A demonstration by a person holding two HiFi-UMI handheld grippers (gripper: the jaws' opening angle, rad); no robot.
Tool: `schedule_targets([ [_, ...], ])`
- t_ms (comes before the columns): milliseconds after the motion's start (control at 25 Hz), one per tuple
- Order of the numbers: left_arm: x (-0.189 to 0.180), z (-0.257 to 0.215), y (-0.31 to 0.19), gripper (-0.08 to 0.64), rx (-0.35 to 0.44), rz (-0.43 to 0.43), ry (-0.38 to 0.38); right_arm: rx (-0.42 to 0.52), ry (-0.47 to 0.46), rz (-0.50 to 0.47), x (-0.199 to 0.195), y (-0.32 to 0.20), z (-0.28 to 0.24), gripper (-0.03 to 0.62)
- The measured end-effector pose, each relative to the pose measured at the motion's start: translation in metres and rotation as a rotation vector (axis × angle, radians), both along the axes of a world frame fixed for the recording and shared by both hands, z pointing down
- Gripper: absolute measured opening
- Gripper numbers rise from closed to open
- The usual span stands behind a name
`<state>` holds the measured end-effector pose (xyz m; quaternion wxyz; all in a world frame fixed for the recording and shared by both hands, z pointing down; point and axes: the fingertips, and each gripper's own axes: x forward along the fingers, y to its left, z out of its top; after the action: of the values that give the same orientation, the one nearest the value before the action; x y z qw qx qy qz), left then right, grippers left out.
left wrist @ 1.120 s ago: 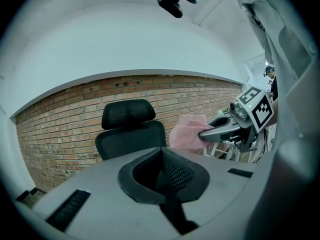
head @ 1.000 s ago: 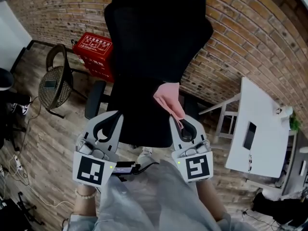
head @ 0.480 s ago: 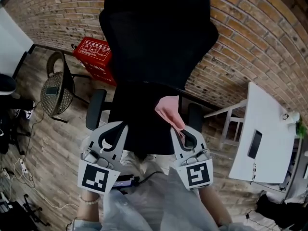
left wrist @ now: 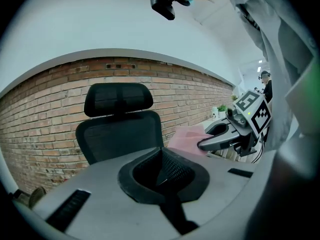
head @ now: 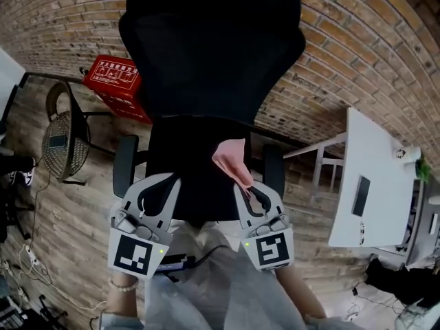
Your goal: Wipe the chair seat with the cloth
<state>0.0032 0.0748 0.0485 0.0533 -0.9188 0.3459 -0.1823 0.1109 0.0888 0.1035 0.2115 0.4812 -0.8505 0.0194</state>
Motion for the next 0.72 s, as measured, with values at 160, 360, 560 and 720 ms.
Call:
schedule_targets([
  [160,-0.014,0.019,-0.025,0.018,-0.016,0.020,0.000,-0.052,-0.011,0.048,-0.008,-0.015,0.030,0.054],
  [360,-0.032,0.055,-0.047,0.018,-0.045,0.037,-0.004,-0.114,-0.013,0.100,-0.013,-0.031,0.073,0.054],
  [560,-0.035,0.098,-0.063,0.018,-0.092,0.045,0.013,-0.144,-0.039,0.164,-0.010,-0.053,0.107,0.053],
  [720,-0.035,0.130,-0.078,0.018,-0.125,0.025,0.054,-0.163,-0.036,0.210,-0.008,-0.068,0.137,0.054],
])
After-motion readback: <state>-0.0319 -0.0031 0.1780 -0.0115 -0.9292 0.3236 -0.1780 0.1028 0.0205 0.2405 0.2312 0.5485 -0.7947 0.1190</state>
